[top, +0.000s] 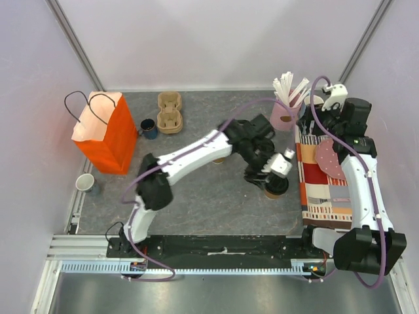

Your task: Pack the takeout coffee

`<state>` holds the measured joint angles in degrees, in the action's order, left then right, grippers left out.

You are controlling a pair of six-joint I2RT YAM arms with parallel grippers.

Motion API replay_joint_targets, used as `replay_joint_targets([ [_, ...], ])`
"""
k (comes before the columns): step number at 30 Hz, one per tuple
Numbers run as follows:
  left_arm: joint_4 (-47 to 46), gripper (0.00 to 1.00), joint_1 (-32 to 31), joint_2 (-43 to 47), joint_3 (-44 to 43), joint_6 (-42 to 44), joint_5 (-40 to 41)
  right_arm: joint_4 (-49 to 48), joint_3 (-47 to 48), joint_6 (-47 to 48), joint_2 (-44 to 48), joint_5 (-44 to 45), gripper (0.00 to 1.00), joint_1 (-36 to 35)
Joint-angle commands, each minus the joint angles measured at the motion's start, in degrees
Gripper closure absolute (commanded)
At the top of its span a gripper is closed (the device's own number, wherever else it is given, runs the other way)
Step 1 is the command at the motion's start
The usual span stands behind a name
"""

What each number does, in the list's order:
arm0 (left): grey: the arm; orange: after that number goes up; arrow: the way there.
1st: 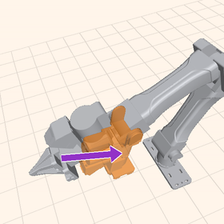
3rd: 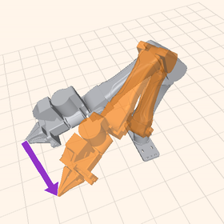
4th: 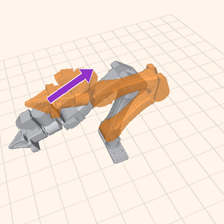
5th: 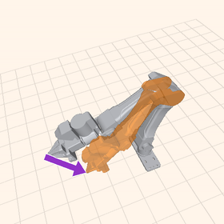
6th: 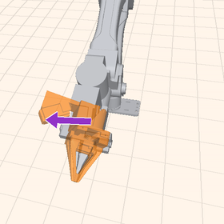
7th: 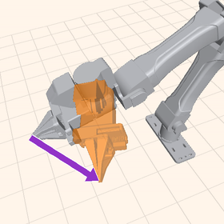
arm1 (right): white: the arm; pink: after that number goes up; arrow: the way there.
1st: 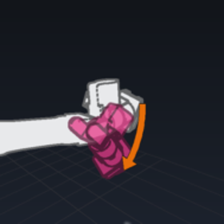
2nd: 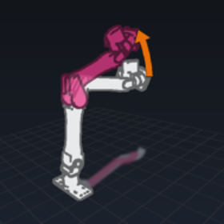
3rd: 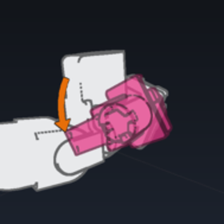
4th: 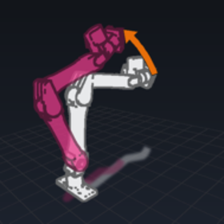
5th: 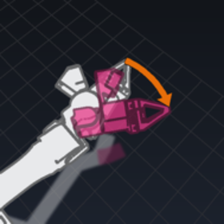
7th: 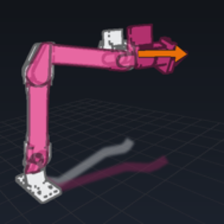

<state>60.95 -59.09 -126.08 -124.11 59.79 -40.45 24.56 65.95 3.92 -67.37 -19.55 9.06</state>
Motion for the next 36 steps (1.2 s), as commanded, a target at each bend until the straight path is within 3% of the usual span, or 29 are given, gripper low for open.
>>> replay_joint_targets([
  [1,2.16,0.36,7.75,19.7,14.7,-5.39,-12.89,-3.38,-1.97,2.92,1.11,-10.42,0.24,-3.69],
  [4,-0.73,0.36,14.6,31.31,29.47,-6.87,-15.98,0.21,-2.06,8.28,-0.64,-9.02,0.26,-11.32],
  [8,-11.27,0.38,23.12,43.27,43.84,-16.53,-10.47,4.79,-1.44,14.0,-4.25,-0.16,0.38,-22.14],
  [12,-22.86,0.39,25.86,52.76,59.11,-20.49,-3.42,7.51,-1.79,20.05,-9.42,6.18,0.4,-26.8],
  [15,-32.01,0.39,26.22,55.86,65.56,-21.91,0.19,9.45,-0.13,22.26,-13.9,11.36,0.41,-30.41],
  [19,-37.39,0.4,26.22,50.51,63.74,-22.26,3.61,9.9,2.94,23.23,-16.47,12.61,0.44,-30.86],
  [23,-38.62,0.39,26.31,43.92,60.92,-14.81,1.34,11.74,4.27,24.64,-17.53,10.24,0.46,-30.77],
  [31,-38.45,0.38,26.31,34.6,54.16,-7.85,0.1,9.46,3.13,24.73,-19.02,11.29,0.51,-30.77],
  [36,-30.91,0.41,26.39,27.48,45.73,-1.44,2.04,9.72,3.48,25.17,-20.52,10.58,0.53,-30.86],
])
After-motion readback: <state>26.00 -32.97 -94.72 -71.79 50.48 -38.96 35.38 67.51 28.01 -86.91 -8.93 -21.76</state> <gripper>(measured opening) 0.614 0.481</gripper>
